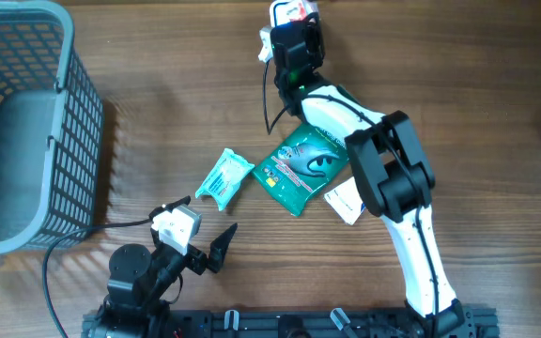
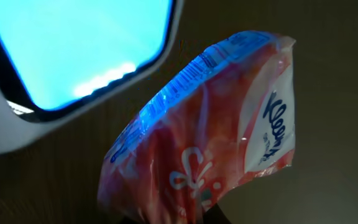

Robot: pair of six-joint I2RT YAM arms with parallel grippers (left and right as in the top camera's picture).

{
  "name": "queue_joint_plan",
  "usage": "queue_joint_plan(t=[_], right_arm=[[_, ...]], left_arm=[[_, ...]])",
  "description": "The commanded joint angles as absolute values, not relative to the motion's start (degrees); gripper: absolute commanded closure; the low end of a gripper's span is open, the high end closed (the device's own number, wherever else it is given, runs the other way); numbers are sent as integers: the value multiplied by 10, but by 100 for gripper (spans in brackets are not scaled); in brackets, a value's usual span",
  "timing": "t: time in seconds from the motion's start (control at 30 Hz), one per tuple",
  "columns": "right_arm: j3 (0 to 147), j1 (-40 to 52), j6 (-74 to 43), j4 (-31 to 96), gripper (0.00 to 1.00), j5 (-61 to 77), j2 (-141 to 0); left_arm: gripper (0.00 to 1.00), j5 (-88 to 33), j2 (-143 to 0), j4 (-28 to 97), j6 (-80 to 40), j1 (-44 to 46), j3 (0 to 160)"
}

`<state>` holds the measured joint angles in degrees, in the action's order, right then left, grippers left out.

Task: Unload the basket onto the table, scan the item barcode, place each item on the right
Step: 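Lift the Kleenex pack and hold its barcode under the scanner, then carry the Kleenex pack right and drop it near the jar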

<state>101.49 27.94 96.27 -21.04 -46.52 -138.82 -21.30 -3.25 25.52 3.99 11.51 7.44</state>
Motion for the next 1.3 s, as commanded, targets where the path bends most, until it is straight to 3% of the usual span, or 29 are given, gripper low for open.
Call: queue_joint_plan(t=[0.0, 0.17, 0.3, 0.37, 0.53, 0.87, 0.9, 0.93, 0.97, 1.07, 1.1, 1.27], right_arm=[[1025, 263, 815, -166, 96, -543, -1241], [1025, 193, 496, 144, 95, -578, -1148], [1025, 102, 238, 409, 96, -436, -1126], [1024, 47, 160, 470, 96, -366, -1127], [1013, -135, 42, 507, 95, -132, -1143], [1005, -266, 21, 487, 95, -110, -1217], [1005, -266, 20, 485, 90, -105, -1220], [1005, -266, 11, 480, 75, -99, -1220], [1006, -266, 1, 478, 48, -99, -1219], [1021, -266, -17, 496, 7, -99, -1204], [1030, -266, -31, 504, 0, -99, -1191], [1048, -261, -70, 551, 0, -99, -1101]], left_arm=[[0, -213, -27, 258, 41, 113, 75], [0, -213, -27, 258, 41, 113, 75], [0, -213, -27, 258, 41, 113, 75], [0, -213, -27, 258, 41, 113, 75], [0, -213, -27, 258, 41, 113, 75], [0, -213, -27, 258, 41, 113, 75], [0, -213, -27, 258, 41, 113, 75], [0, -213, -27, 258, 41, 113, 75], [0, -213, -27, 258, 41, 113, 75], [0, -213, -27, 258, 41, 113, 75], [0, -213, -27, 258, 41, 113, 75], [0, -213, -27, 258, 41, 113, 75]])
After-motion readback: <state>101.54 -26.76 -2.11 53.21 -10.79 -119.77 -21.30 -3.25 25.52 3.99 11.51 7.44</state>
